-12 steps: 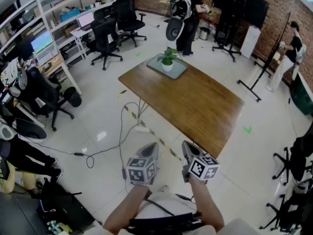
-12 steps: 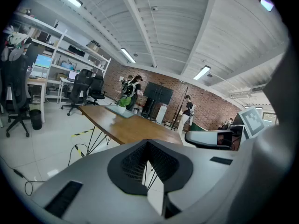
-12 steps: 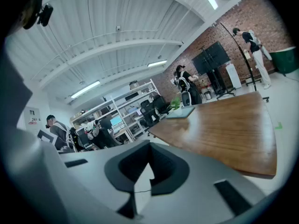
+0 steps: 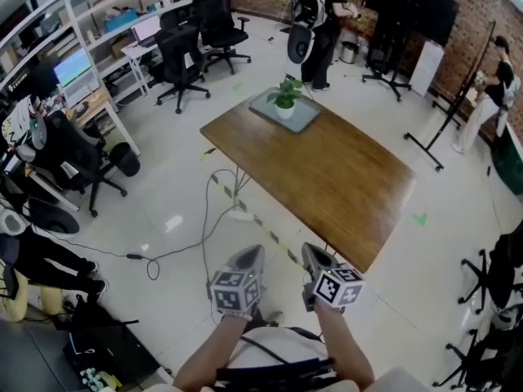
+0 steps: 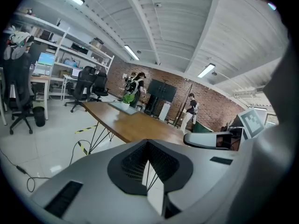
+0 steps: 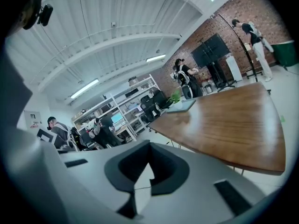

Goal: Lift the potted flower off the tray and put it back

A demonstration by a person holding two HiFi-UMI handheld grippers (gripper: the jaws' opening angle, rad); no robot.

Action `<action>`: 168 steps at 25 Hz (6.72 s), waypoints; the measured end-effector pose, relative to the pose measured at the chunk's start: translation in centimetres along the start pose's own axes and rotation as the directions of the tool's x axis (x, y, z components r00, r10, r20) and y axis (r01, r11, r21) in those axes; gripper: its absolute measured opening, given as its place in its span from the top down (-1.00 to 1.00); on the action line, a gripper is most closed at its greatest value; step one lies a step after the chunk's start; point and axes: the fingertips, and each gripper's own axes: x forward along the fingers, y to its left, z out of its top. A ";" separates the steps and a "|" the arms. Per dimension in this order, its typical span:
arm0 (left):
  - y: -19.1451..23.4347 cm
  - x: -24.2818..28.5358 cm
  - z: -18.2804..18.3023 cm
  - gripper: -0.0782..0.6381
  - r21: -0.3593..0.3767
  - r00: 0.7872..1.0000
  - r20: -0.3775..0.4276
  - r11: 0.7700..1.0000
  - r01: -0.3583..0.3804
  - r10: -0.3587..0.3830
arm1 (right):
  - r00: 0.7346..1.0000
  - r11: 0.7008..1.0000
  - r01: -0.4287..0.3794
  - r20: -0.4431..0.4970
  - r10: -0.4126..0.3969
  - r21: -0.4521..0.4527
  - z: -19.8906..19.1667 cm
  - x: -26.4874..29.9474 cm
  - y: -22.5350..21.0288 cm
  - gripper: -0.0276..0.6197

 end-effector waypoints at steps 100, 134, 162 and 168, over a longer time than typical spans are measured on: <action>18.7 45.4 24.6 0.79 0.022 0.948 -0.249 0.977 0.211 -0.199 | 0.905 0.901 0.423 0.012 -0.426 0.098 27.2 55.1 -31.5 0.58; 18.4 45.4 23.7 0.79 -0.002 0.949 -0.255 0.982 0.190 -0.185 | 0.885 0.885 0.462 0.043 -0.464 0.055 28.8 52.9 -32.0 0.81; 12.4 45.5 20.4 0.79 0.000 0.909 -0.297 0.952 0.307 -0.293 | 0.755 0.751 0.619 0.086 -0.649 0.230 24.6 35.5 -36.7 0.81; 10.7 44.9 19.3 0.79 0.011 0.897 -0.318 0.945 0.328 -0.308 | 0.737 0.723 0.639 0.063 -0.673 0.261 22.4 33.0 -37.5 0.81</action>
